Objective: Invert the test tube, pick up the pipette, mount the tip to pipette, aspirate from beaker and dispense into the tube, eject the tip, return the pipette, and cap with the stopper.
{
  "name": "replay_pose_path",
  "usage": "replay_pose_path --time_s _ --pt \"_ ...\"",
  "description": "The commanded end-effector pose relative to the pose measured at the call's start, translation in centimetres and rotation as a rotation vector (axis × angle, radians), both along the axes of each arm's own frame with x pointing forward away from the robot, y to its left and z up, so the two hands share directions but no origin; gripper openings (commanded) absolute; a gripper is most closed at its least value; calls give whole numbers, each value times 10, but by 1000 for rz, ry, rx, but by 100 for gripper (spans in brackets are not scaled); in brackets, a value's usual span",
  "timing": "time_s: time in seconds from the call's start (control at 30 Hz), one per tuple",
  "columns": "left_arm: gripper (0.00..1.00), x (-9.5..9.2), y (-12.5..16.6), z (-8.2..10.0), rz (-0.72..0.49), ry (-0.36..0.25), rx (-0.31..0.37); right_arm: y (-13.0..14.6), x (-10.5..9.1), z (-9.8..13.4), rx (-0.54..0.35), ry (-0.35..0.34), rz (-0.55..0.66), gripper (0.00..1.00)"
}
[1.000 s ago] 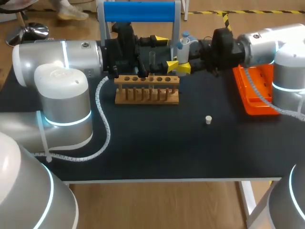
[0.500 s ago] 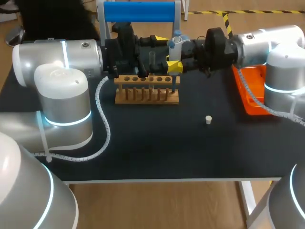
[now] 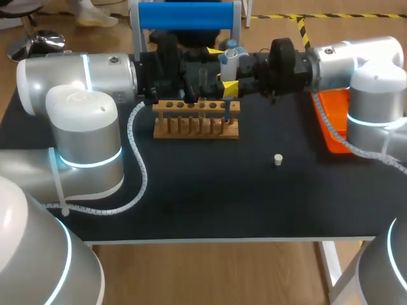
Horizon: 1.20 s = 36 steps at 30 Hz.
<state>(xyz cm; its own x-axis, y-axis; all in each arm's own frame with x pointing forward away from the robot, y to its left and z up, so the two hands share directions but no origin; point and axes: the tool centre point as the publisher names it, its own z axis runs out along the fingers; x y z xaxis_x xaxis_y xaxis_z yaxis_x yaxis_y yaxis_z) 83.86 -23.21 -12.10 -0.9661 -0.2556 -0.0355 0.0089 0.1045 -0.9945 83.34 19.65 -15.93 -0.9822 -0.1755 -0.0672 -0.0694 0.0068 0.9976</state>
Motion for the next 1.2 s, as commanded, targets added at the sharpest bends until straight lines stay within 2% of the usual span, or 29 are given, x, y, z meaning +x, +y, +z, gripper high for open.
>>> replay_pose_path --time_s 0.03,0.6,0.63,0.67,0.7,0.77,1.2 --pt "100 -1 0 -1 2 -3 -3 4 0 -3 5 1 -6 0" --pt "100 -1 0 -1 2 -3 -3 13 3 -4 26 7 -39 0" --pt "95 -1 0 -1 2 -3 -3 13 3 -4 26 7 -40 0" --pt "47 -1 0 -1 2 -3 -3 14 2 -4 26 6 -41 0" --pt "36 -1 0 -1 2 -3 -3 14 3 -4 28 5 -44 0" --pt "0 -1 0 -1 2 -3 -3 15 3 -4 31 3 -50 0" --pt "0 -1 0 -1 2 -3 -3 12 4 -1 35 -6 -56 0"
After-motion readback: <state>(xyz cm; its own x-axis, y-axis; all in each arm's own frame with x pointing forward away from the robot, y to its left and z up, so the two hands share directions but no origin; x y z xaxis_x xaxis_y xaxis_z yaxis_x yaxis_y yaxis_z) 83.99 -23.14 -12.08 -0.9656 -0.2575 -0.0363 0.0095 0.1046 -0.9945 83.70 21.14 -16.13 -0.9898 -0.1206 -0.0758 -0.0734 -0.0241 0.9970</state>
